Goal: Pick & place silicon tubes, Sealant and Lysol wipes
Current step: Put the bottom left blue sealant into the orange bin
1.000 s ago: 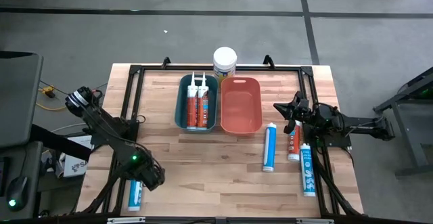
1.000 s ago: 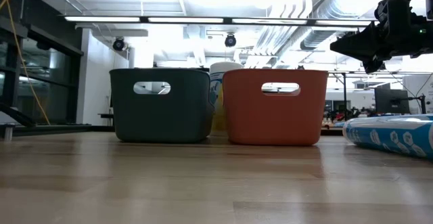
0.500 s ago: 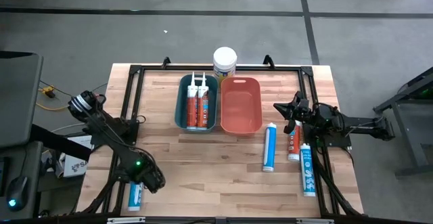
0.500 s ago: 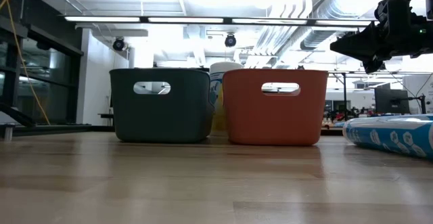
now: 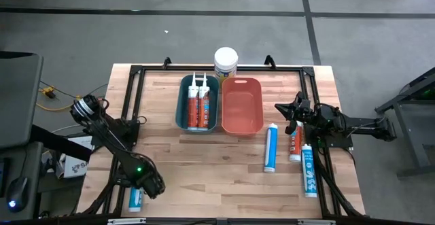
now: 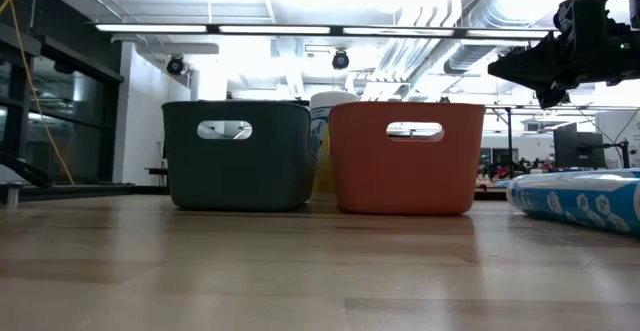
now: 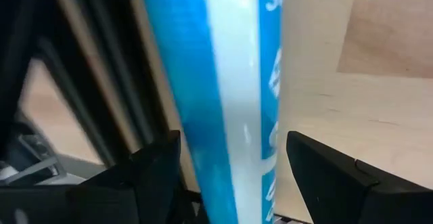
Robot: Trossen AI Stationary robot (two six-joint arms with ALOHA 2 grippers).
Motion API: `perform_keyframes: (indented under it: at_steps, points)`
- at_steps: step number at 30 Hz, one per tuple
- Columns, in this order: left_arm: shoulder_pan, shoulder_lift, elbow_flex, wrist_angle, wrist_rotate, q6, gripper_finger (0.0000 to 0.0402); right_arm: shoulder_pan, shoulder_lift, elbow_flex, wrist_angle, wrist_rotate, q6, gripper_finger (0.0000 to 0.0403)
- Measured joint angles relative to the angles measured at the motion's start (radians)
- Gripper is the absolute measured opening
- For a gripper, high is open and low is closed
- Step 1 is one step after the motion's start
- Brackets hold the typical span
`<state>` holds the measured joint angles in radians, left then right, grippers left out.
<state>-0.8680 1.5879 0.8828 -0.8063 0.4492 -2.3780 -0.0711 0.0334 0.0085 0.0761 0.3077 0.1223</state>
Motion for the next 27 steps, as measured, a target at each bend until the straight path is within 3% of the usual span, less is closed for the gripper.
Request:
perform_keyframes:
  at_steps: [9, 16, 27]
  points:
    - [0.004, -0.005, -0.110, 0.173, -0.056, 0.009, 0.0262, 0.000, 0.000, 0.000, 0.000, 0.000, 0.000, 0.0012]
    - [0.003, -0.004, -0.122, 0.197, -0.097, 0.018, 0.0259, 0.000, 0.000, 0.000, 0.000, 0.000, 0.000, 0.0012]
    - [0.004, -0.002, -0.122, 0.237, -0.143, 0.021, 0.0221, 0.000, 0.000, 0.000, 0.000, 0.000, 0.000, 0.0012]
